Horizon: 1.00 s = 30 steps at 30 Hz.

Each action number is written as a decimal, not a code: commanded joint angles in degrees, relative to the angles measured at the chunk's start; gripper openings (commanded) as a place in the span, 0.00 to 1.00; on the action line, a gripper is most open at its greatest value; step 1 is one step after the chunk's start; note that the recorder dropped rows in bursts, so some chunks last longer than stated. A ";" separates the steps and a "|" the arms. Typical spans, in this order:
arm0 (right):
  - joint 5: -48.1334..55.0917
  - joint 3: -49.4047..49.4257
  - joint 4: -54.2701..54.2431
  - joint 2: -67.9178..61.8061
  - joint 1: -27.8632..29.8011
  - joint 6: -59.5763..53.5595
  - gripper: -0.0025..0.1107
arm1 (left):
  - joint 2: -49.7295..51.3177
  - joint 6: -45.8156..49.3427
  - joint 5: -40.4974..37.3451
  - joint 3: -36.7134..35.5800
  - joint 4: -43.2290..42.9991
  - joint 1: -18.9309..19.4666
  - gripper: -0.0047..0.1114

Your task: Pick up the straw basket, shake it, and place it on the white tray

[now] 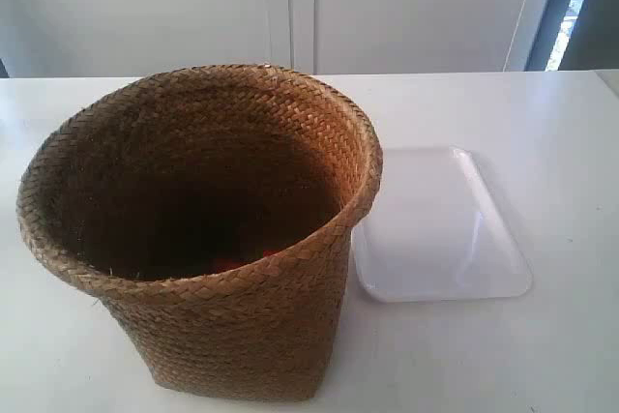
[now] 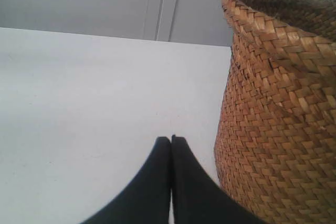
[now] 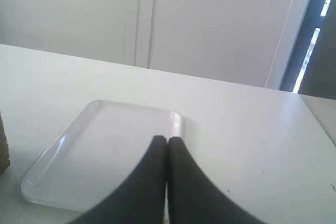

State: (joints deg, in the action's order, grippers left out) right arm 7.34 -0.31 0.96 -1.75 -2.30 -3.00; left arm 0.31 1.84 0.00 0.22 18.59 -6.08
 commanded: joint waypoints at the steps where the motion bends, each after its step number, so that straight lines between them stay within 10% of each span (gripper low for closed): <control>1: -0.03 0.31 -0.09 0.27 0.65 0.31 0.02 | -0.31 -0.15 0.42 -0.22 0.54 -0.32 0.04; 30: -4.60 0.31 1.19 0.27 0.65 -0.60 0.02 | -0.31 -0.65 6.46 -0.22 0.54 -0.31 0.04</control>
State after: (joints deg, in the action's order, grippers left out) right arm 6.20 -0.31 1.58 -1.75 -2.30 -3.94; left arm 0.31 1.84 5.89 0.22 18.59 -6.08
